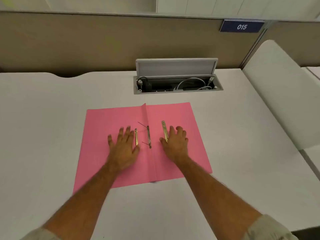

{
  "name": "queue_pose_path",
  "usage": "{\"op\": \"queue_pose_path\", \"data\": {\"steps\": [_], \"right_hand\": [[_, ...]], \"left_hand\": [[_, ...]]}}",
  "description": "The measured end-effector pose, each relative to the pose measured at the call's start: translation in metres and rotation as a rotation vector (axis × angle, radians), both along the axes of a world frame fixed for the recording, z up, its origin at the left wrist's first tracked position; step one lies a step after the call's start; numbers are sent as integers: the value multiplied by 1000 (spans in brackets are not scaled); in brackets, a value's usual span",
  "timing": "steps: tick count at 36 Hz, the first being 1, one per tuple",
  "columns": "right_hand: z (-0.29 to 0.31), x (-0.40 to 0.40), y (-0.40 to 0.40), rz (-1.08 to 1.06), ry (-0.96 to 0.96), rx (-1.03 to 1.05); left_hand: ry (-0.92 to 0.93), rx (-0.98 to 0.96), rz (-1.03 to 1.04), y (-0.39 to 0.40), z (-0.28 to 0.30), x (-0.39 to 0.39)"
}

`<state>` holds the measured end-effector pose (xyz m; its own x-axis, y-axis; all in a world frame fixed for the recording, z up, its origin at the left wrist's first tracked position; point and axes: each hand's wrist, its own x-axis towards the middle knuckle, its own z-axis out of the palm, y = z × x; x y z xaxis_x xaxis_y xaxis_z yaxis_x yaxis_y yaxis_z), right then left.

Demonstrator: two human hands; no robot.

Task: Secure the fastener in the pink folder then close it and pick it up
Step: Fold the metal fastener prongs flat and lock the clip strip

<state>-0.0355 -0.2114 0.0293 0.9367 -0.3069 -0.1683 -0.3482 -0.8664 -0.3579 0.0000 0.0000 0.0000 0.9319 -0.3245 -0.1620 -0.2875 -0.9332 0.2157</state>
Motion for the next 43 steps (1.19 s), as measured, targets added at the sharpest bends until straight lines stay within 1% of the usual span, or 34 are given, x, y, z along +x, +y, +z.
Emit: {"op": "queue_pose_path", "data": {"steps": [3,10,17,26,32,43], "right_hand": [[-4,1,-1,-93,9,18],[-7,11,2,-174,17,-33],[-11,18,13,-280,-22,-36],[-16,29,23,-409,-21,-9],[-16,34,23,-450,18,13],[-9,41,22,-506,64,68]], "left_hand": [[20,-10,-71,-4,-4,-2],[79,-88,-142,-15,-14,-7],[55,-45,-209,-23,-21,-7],[73,-61,-248,-24,-27,-5],[80,-38,-248,-24,-28,-3],[99,-72,-236,-24,-30,-1]]}}
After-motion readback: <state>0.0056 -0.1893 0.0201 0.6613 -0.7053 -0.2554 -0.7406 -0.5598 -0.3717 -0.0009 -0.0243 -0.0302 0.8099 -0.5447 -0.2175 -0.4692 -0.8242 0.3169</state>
